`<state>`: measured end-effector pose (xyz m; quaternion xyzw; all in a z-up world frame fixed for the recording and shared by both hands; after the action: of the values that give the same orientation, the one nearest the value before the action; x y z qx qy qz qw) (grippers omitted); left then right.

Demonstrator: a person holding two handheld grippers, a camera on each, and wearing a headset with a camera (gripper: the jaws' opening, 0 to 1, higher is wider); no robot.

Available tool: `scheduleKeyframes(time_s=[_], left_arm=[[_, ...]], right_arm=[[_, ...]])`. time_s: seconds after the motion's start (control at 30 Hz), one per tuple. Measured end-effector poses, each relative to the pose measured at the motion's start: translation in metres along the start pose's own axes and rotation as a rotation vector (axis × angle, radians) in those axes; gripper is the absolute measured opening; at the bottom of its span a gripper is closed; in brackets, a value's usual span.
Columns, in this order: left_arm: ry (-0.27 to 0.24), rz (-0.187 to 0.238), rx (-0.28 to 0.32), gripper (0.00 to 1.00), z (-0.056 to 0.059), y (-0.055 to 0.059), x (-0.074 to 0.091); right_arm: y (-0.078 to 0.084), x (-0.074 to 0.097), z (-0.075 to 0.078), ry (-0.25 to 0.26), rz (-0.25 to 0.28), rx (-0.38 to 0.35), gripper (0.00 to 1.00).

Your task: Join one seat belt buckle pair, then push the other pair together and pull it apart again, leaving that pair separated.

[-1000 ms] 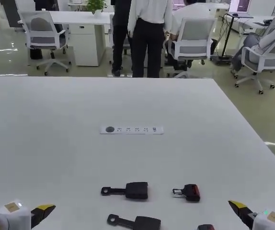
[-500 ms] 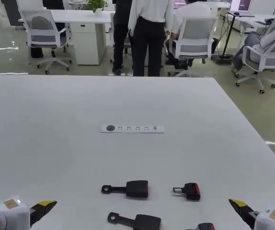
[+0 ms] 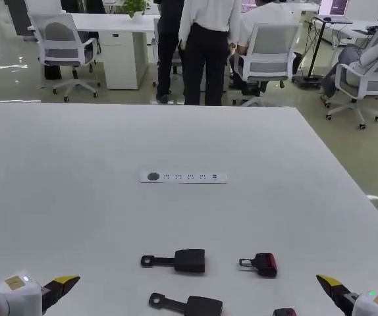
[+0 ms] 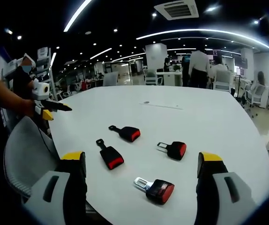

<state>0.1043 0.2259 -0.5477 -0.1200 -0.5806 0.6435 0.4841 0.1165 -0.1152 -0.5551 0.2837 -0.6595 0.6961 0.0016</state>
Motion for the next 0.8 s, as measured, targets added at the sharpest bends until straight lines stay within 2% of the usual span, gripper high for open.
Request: scheduleKeyframes(time_s=[0.07, 0.1, 0.4, 0.53, 0.67, 0.73, 0.8], left_arm=[[0.001, 0.000, -0.001, 0.98, 0.012, -0.007, -0.001], [0.002, 0.002, -0.001, 0.97, 0.013, -0.008, -0.001], [0.006, -0.005, -0.011, 0.97, 0.001, -0.003, -0.002], [0.013, -0.015, -0.018, 0.97, 0.005, -0.004, -0.004], [0.026, -0.027, -0.019, 0.96, 0.003, 0.000, -0.006], [0.034, -0.038, -0.022, 0.96, 0.011, -0.001, -0.008], [0.041, -0.041, -0.024, 0.96, 0.006, 0.002, -0.009]], right_arm=[[0.001, 0.000, 0.000, -0.002, -0.002, 0.001, 0.99], [0.000, 0.000, 0.001, -0.002, -0.002, 0.000, 0.99], [0.002, -0.002, 0.005, -0.002, -0.006, 0.010, 0.99], [0.002, -0.002, 0.004, -0.007, -0.012, 0.020, 0.98], [0.004, -0.003, 0.002, -0.020, -0.028, 0.042, 0.98], [0.005, -0.003, 0.002, -0.023, -0.034, 0.046, 0.97], [0.007, -0.004, 0.003, -0.029, -0.042, 0.051, 0.97]])
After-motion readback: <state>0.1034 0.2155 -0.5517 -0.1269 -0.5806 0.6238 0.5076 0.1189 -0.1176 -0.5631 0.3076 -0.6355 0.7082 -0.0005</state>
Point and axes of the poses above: the centre of the closed fingertips' face, and the gripper's own axes: x roughly backward along the fingers, z roughly to its right, y roughly out of its underside, the point moved 2 cm from there along x, roughly backward along the fingers, and after that the axes turned 11 degrees about y, right-handed, at the moved point
